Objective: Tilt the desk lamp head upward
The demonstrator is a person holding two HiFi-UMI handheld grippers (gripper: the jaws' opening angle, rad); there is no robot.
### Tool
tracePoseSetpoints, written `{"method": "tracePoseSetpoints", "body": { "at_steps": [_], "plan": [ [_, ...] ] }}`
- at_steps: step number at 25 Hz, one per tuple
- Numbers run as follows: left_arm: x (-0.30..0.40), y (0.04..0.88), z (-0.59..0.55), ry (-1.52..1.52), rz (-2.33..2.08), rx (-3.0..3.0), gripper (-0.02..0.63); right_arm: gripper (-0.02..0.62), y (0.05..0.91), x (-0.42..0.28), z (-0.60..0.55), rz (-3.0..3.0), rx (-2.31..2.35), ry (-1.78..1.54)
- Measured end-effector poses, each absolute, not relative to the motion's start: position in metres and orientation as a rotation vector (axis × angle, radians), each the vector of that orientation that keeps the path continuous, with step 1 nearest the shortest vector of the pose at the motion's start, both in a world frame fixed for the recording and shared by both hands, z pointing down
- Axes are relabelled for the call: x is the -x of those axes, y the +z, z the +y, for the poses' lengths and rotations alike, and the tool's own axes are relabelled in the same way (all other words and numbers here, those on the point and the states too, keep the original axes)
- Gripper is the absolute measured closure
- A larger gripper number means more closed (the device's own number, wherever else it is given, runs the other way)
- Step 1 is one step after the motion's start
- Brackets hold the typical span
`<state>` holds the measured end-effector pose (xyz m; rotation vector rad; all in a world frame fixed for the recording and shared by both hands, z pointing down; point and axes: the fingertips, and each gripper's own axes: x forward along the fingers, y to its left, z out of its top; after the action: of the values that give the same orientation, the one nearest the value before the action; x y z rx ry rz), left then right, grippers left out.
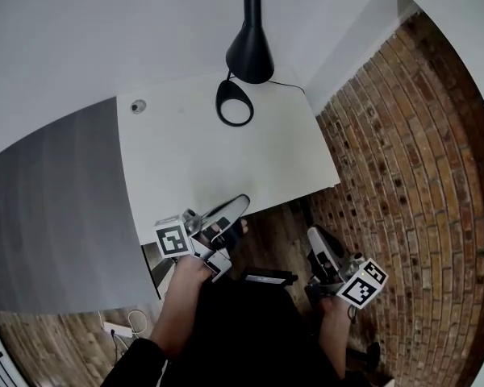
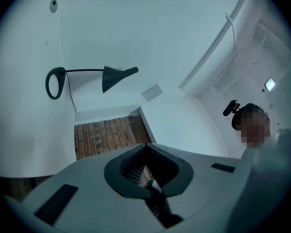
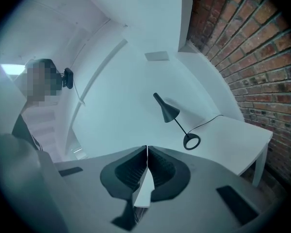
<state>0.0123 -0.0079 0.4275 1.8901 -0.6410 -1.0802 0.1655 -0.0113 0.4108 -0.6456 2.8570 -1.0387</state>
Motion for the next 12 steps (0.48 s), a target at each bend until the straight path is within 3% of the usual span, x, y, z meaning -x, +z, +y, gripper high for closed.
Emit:
{"method": "tracePoseSetpoints", "body": {
  "at_steps": [12],
  "plan": [
    [0.017,0.426,-0.028,-1.084,-0.777,-1.908,0.595,0.58,0.42,-0.13,-0.05,2.864,0.504,-1.129]
  ]
}}
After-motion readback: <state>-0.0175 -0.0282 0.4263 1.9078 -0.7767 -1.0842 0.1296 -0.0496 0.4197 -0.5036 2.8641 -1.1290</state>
